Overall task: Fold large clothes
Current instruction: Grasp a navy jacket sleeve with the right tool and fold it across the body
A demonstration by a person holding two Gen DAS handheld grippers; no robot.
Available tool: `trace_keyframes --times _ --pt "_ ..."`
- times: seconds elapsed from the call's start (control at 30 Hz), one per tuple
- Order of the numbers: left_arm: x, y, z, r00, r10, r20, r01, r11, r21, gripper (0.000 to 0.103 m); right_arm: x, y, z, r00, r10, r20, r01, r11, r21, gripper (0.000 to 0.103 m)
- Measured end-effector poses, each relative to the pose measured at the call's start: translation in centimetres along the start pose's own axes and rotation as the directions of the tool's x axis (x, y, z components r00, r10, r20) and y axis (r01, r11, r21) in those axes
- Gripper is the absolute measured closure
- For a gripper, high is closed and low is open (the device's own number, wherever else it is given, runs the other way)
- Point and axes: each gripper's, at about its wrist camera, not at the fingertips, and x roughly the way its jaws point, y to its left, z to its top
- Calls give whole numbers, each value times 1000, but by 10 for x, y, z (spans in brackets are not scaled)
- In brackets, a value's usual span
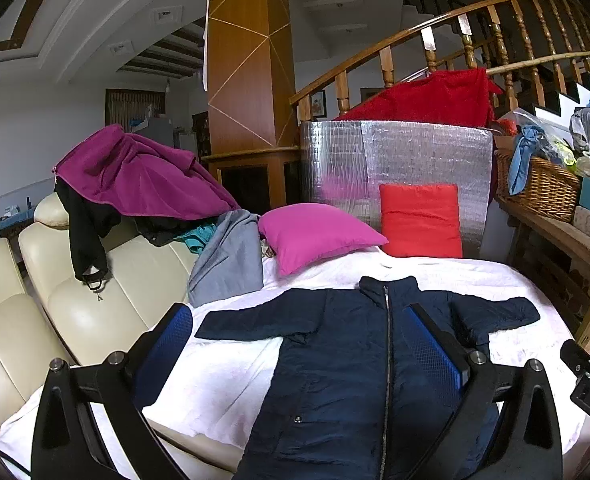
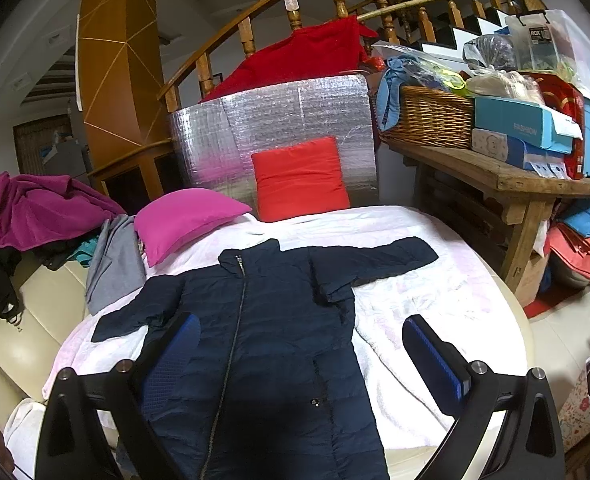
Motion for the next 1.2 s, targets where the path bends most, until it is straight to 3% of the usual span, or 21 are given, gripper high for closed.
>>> trace_keyframes --times 0.1,0.23,0.3,0.43,0.5,0.53,0.63,0.7,0.77,0.87,1.03,1.1,1.2 --pt "10 -8 2 1000 -7 -18 8 1000 11 0 10 -11 4 1000 5 -25 -5 999 31 1" --pt "55 -28 2 988 -80 -134 83 996 18 0 40 -46 10 997 52 -57 -45 993 108 1" --pt "90 -42 -5 965 -128 -229 134 991 10 0 61 -68 12 990 115 -79 -101 981 165 1" --pt "176 -73 -32 894 -158 -420 158 987 -36 0 118 -126 18 970 221 -98 -184 938 294 1" --pt "209 -88 -47 864 -144 -483 142 989 -41 0 158 -158 16 953 282 -112 -215 889 404 1" --pt "231 -98 -58 843 -136 -521 132 990 -44 0 175 -168 9 936 326 -129 -228 845 484 1" --pt "275 -121 -81 803 -116 -584 109 993 -47 0 234 -208 -1 905 405 -131 -240 738 631 1" --pt "295 -133 -92 791 -108 -603 101 994 -46 0 273 -231 -9 884 452 -121 -245 667 704 1" --pt "315 -147 -101 784 -101 -612 96 995 -42 0 315 -253 -19 874 474 -107 -222 585 780 1" --pt "343 -164 -109 783 -83 -617 83 996 -29 0 361 -273 -26 878 464 -116 -176 539 824 4" --pt "379 -181 -111 798 -54 -600 59 998 -12 0 425 -289 -27 895 412 -168 -88 534 841 22" --pt "386 -182 -111 812 -38 -582 52 999 7 0 451 -297 -27 909 339 -244 1 582 813 23" --pt "394 -181 -113 832 -9 -554 42 998 47 0 474 -301 -23 918 252 -305 84 629 773 33"
